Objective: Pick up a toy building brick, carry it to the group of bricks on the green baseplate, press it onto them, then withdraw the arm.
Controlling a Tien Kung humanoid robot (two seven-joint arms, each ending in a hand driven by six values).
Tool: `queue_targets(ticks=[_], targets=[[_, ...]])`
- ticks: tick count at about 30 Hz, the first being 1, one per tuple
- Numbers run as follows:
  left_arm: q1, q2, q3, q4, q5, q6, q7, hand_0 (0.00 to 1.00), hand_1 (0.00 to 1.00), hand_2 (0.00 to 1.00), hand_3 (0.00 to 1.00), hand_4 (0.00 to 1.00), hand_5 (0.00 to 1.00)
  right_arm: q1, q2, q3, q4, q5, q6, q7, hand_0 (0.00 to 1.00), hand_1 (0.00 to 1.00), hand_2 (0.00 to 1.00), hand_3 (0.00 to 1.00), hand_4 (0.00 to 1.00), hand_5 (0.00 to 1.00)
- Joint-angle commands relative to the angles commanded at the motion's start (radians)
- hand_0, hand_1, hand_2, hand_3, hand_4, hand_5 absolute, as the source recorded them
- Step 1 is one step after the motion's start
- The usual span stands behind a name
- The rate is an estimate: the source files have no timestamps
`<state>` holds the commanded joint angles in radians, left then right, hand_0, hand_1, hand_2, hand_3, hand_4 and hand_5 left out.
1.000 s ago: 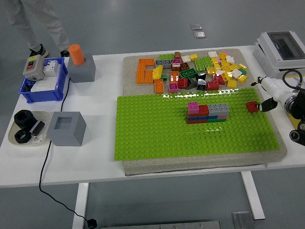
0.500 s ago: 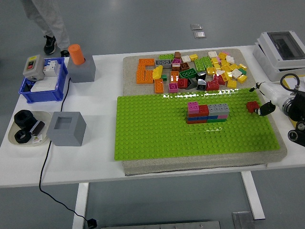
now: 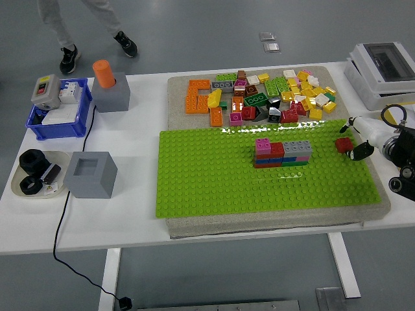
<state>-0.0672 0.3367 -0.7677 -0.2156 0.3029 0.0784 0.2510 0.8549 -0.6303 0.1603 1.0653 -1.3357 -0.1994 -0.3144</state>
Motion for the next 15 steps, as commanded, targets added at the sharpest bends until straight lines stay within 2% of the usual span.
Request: queue_targets(ticks=[9, 15], targets=[[-0.001, -0.001, 0.004, 0.0, -0.004, -0.001, -0.002, 0.801, 0.759, 0.742, 0.809, 0.864, 0.577, -0.011, 0.01, 0.002, -0.015, 0.016, -0.004, 0.002, 0.913, 0.972, 0.994, 0.641, 0.673, 0.002], [-0.002, -0.001, 0.004, 0.0, -0.004, -0.001, -0.004, 0.801, 0.758, 0.742, 0.809, 0.863, 0.579, -0.016, 0.017, -0.007, -0.02, 0.033, -0.027, 0.009, 0.912, 0.968, 0.989, 0.637, 0.669, 0.002]])
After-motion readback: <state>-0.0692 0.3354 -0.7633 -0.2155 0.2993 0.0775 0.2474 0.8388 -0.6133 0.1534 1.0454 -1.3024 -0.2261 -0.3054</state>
